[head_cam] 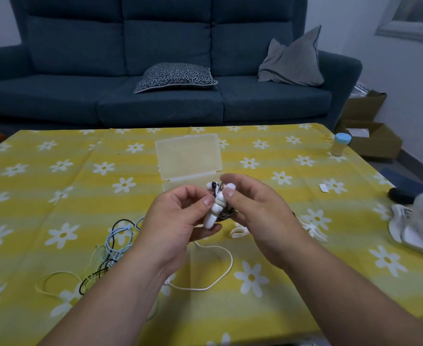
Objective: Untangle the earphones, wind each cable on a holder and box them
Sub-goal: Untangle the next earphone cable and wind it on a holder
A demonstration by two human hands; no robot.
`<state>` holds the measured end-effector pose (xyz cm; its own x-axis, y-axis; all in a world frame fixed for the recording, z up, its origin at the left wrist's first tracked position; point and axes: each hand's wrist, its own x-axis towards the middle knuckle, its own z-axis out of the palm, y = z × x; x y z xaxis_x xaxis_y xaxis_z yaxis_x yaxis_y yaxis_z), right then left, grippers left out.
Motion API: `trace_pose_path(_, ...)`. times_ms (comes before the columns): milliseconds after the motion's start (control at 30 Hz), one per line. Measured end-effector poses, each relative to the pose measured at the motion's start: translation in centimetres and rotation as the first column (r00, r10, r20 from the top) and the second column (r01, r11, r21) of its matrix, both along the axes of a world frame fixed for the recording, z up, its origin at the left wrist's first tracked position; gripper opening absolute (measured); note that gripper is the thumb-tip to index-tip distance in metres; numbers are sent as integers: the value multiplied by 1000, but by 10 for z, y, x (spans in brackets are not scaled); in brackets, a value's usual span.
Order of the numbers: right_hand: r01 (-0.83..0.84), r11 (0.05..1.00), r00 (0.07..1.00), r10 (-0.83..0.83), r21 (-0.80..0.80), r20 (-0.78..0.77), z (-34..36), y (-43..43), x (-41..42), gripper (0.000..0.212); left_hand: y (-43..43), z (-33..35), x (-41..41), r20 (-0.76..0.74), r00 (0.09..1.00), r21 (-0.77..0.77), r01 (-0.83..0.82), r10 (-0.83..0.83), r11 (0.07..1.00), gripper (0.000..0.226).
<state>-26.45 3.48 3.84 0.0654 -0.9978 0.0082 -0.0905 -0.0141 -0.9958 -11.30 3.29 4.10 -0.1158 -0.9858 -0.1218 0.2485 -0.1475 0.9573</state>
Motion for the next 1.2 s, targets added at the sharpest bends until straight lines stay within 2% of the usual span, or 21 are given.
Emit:
trace_pose_path(100,-46,998,996,44,34,79,1,2,1,23,-1,1,0,13,998,-23,-68,68,997,14)
trace_pose_path(300,-63,998,994,64,-19,85,3,5,3,32,-2,2,2,0,995,16,-103,103,995,12)
trace_pose_path(700,-13,998,996,8,57,90,-2,2,5,37,-6,-5,-3,71,987,24,-148,146,989,14)
trace_pose_path(933,68,998,978,-65,9,-196,-10,-1,14,44,-8,-6,-1,63,986,98,-157,152,983,7)
trace_pose_path(1200,1,1000,935,3,10,-354,-3,2,14,53,-12,-7,13,12,1000,237,-11,9,971,4)
